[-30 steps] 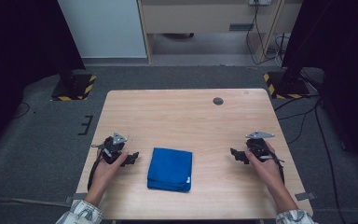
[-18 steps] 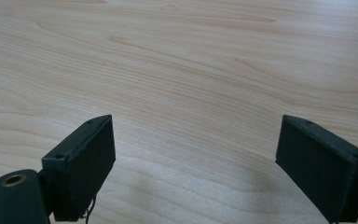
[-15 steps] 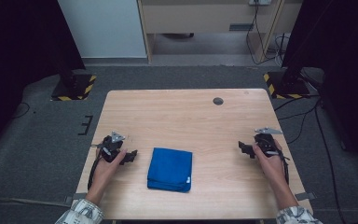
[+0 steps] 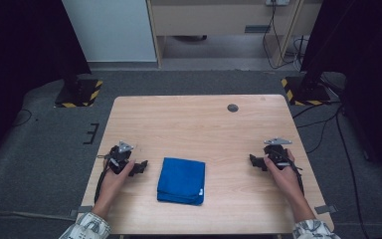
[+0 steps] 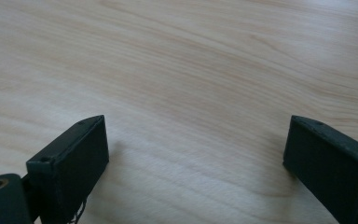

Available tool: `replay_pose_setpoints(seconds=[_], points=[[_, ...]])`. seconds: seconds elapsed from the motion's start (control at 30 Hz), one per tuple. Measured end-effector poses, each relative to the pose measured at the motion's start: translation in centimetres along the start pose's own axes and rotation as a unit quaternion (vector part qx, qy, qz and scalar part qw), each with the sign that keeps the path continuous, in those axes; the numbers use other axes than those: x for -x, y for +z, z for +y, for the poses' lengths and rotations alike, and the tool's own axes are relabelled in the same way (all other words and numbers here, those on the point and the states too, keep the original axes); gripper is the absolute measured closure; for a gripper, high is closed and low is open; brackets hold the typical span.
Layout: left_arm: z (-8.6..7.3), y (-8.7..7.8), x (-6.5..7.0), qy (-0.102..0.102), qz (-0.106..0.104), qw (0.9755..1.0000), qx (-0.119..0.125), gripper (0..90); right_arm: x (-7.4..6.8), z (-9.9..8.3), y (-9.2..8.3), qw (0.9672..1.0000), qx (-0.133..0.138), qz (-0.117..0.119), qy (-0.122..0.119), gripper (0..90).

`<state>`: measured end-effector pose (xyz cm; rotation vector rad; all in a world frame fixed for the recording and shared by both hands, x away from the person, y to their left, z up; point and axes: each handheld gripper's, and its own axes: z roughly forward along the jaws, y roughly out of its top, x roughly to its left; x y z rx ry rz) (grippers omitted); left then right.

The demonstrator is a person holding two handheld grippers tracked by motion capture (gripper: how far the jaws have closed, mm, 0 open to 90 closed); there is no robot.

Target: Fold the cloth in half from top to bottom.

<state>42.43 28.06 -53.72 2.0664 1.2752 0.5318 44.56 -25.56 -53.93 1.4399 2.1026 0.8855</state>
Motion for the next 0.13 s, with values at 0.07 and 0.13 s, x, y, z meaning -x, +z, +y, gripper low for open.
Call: replay_pose_setpoints(seconds=[0.07,0.13], points=[[0.0,0.0,0.0,0.0,0.0,1.0,0.0,2.1,-0.18,-0.09,-0.13,1.0,-0.002,0.0,0.002,6.8],[0.0,0.0,0.0,0.0,0.0,1.0,0.0,2.1,-0.2,-0.1,-0.11,1.0,-0.002,-0.001,0.004,5.7]])
